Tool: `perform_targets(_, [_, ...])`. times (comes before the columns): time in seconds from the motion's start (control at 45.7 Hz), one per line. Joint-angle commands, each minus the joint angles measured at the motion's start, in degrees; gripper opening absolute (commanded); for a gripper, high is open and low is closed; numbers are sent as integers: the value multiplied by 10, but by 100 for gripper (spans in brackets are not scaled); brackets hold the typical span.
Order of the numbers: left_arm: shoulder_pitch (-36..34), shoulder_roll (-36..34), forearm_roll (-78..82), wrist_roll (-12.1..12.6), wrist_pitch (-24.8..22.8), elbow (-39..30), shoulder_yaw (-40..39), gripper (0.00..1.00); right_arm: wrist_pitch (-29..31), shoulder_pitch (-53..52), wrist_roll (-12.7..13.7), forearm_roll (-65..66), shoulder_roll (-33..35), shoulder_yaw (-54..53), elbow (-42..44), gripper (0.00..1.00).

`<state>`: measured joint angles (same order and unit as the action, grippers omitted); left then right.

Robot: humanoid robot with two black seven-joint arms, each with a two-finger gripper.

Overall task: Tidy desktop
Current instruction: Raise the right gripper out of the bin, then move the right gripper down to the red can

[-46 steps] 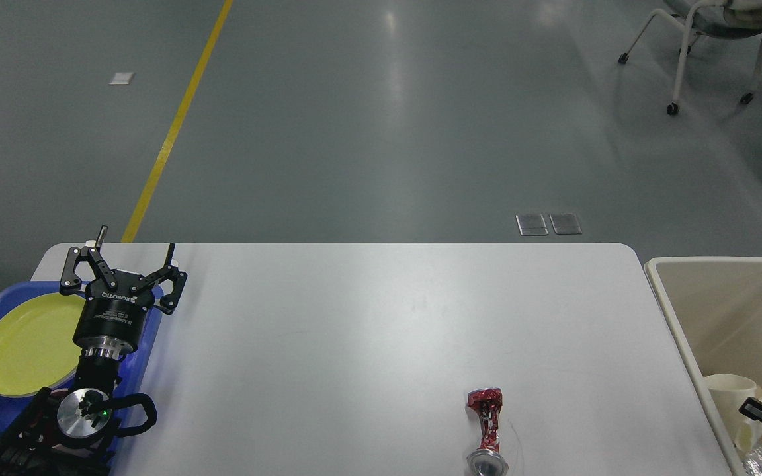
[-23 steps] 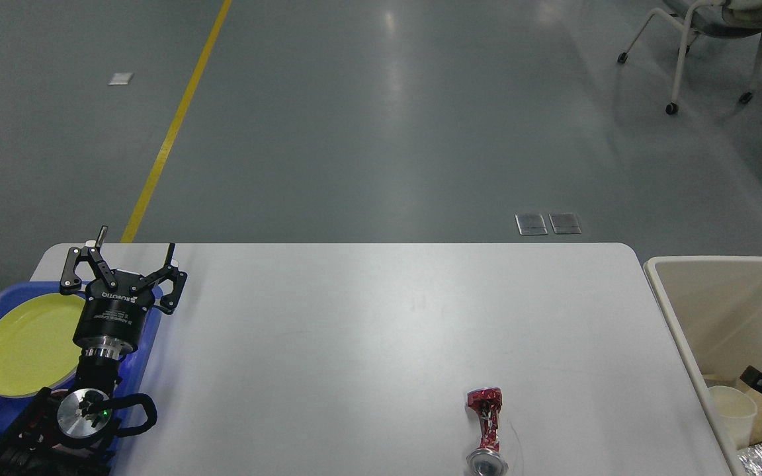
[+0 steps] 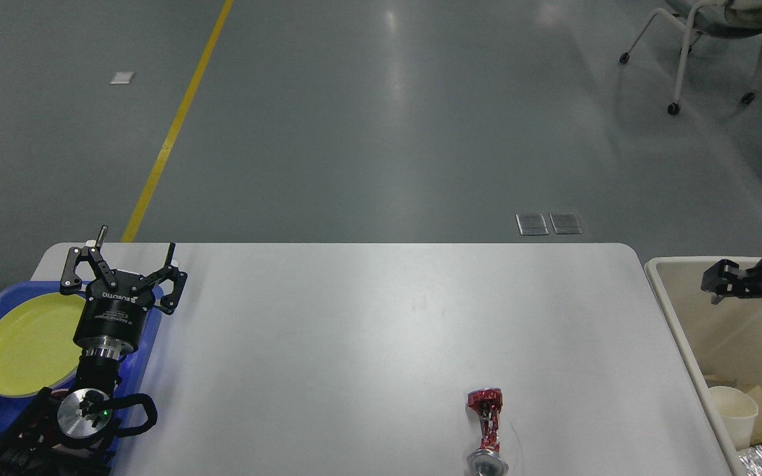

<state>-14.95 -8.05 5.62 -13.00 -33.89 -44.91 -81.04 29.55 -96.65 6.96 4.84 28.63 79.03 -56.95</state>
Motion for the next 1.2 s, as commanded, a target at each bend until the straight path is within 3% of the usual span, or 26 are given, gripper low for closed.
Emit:
perform_targets(0.0, [0, 0, 0, 0, 0, 0, 0, 96, 84, -157, 26, -5, -48, 10, -104, 100])
perform_targets(0.175, [0, 0, 0, 0, 0, 0, 0, 96, 175, -318, 26, -51, -114, -4, -191, 100])
perform_targets(0.35, [0, 0, 0, -1, 0, 0, 0, 96, 190, -461, 33, -90, -129, -27, -305, 100])
perform_targets(0.503, [0, 0, 0, 0, 0, 0, 0, 96, 189, -523, 32, -106, -155, -44, -377, 100])
perform_targets(0.875, [0, 0, 0, 0, 0, 0, 0, 96, 166, -493, 32, -119, -170, -47, -378, 100])
perform_targets(1.182, [0, 0, 0, 0, 0, 0, 0, 96, 18, -318, 32, -120, -173, -110, -378, 100])
